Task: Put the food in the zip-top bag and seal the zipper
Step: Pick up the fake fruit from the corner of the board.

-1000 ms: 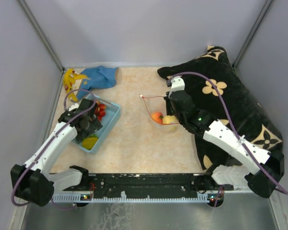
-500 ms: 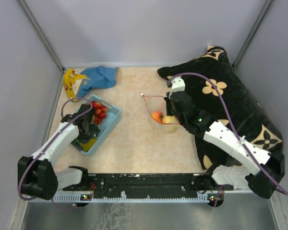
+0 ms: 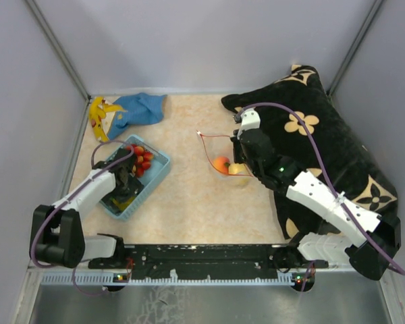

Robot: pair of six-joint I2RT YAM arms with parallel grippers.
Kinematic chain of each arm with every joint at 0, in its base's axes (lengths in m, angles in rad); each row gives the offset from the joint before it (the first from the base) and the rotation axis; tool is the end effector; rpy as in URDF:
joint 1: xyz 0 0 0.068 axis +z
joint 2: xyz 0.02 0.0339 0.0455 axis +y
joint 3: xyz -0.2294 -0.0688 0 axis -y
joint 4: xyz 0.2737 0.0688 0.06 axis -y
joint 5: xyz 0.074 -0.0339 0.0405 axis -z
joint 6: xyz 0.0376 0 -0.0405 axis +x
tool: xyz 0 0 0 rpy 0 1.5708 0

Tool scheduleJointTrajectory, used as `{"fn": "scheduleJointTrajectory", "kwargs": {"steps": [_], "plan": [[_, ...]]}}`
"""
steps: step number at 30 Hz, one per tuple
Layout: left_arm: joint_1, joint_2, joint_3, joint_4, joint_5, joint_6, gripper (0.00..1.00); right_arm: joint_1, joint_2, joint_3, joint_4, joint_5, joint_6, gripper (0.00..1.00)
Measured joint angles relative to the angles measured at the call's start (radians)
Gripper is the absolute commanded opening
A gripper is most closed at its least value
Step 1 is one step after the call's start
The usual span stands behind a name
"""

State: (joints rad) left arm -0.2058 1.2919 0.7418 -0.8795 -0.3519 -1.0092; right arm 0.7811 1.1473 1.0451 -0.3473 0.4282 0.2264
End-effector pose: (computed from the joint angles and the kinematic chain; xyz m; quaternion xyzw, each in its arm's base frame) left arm 0.2346 -0.0357 0.1339 -0.3954 0.8991 0.1037 0.1567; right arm 0.2252 0.2012 0.3074 -0.1179 0.8269 0.0932 0.5419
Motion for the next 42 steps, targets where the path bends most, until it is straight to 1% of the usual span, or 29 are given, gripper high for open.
{"fn": "scheduleJointTrajectory", "kwargs": {"steps": [6,11,15,18,25,29,35,38,42], "plan": [[0.000,0.008,-0.015,0.020,-0.037,-0.028,0.96,0.000,0.000,0.000,0.003,-0.005,0.000,0.00],[0.002,-0.021,-0.072,0.042,-0.076,-0.096,0.90,0.000,0.000,0.000,0.003,-0.011,0.000,0.00],[0.007,-0.033,-0.087,0.059,-0.096,-0.117,0.80,0.000,0.000,0.000,0.003,-0.011,0.000,0.00],[0.008,-0.023,-0.086,0.065,-0.104,-0.121,0.75,0.000,0.000,0.000,0.003,-0.012,0.000,0.00],[0.010,-0.032,-0.084,0.043,-0.112,-0.112,0.59,0.000,0.000,0.000,0.003,-0.015,0.000,0.00],[0.011,-0.100,-0.064,0.010,-0.112,-0.089,0.49,0.000,0.000,0.000,0.003,-0.019,0.000,0.00],[0.011,-0.213,-0.050,0.004,-0.113,-0.057,0.33,0.000,0.000,0.000,0.003,-0.024,0.000,0.00],[0.011,-0.251,-0.050,0.005,-0.111,-0.040,0.28,0.000,0.000,0.000,0.002,-0.026,0.000,0.00],[0.011,-0.296,-0.049,0.005,-0.097,-0.011,0.28,0.000,0.000,0.000,-0.006,-0.026,0.000,0.00]]}}
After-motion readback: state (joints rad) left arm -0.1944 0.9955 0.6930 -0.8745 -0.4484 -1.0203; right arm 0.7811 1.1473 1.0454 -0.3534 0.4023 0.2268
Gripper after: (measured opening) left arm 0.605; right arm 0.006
